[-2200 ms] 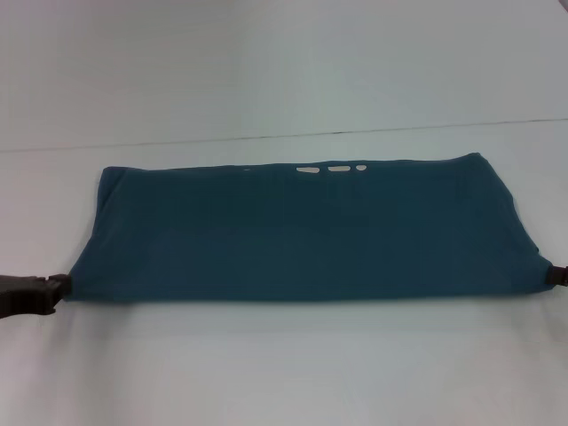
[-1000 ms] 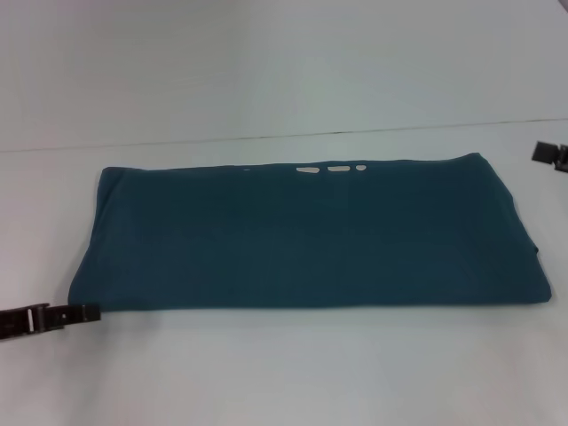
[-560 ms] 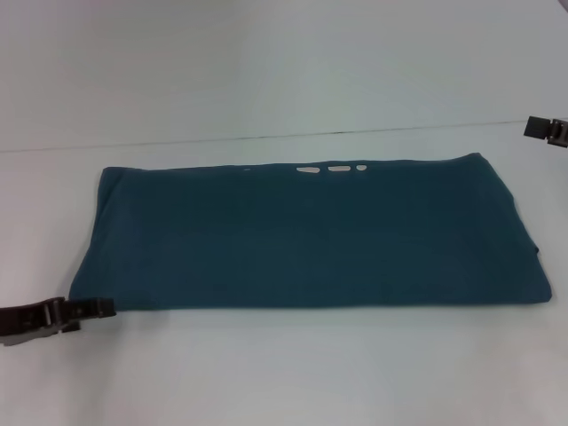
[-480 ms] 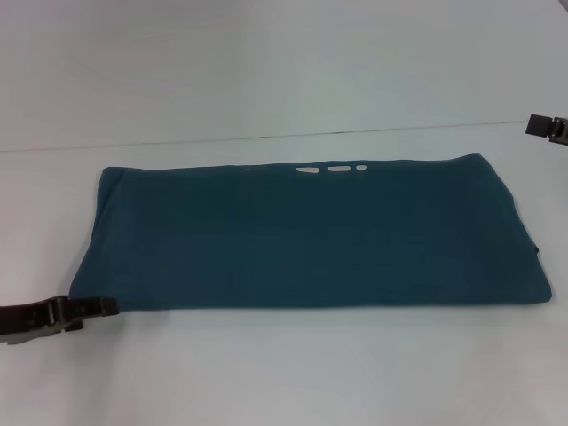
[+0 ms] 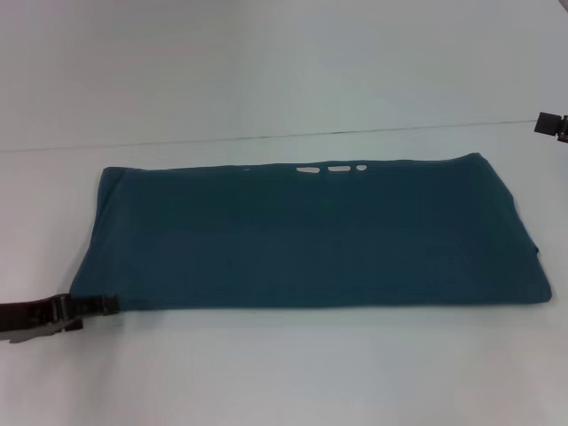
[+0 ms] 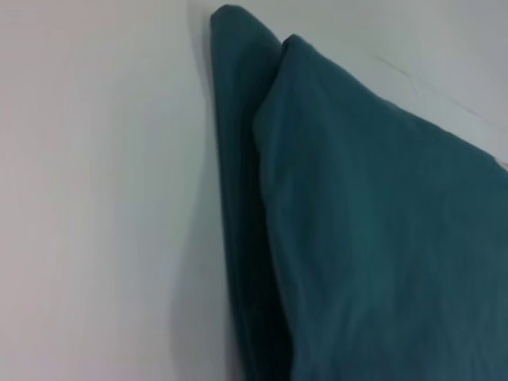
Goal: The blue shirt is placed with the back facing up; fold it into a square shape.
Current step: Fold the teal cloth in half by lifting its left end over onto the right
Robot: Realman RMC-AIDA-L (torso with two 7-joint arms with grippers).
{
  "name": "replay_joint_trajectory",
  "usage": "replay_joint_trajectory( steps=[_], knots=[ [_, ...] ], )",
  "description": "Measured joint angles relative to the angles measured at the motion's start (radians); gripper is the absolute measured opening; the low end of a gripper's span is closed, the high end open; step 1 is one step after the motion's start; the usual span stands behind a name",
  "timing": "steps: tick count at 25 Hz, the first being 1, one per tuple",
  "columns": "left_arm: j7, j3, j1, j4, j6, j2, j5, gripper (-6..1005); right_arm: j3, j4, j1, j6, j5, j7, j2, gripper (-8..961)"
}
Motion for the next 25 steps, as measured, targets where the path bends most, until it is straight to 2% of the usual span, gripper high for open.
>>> replay_joint_trajectory(
  steps=[9, 25],
  knots=[
    [-0.005, 0.004, -0.005, -0.002, 0.002, 0.001, 0.025, 749, 0.002, 0.0, 0.001, 0.002, 0.001, 0.001, 0.003, 911],
    [-0.012, 0.003, -0.065, -0.048, -0.038, 0.011, 0.079, 748, 0.006, 0.0, 0.0, 0.0, 0.005, 0.003, 0.002, 912]
  ],
)
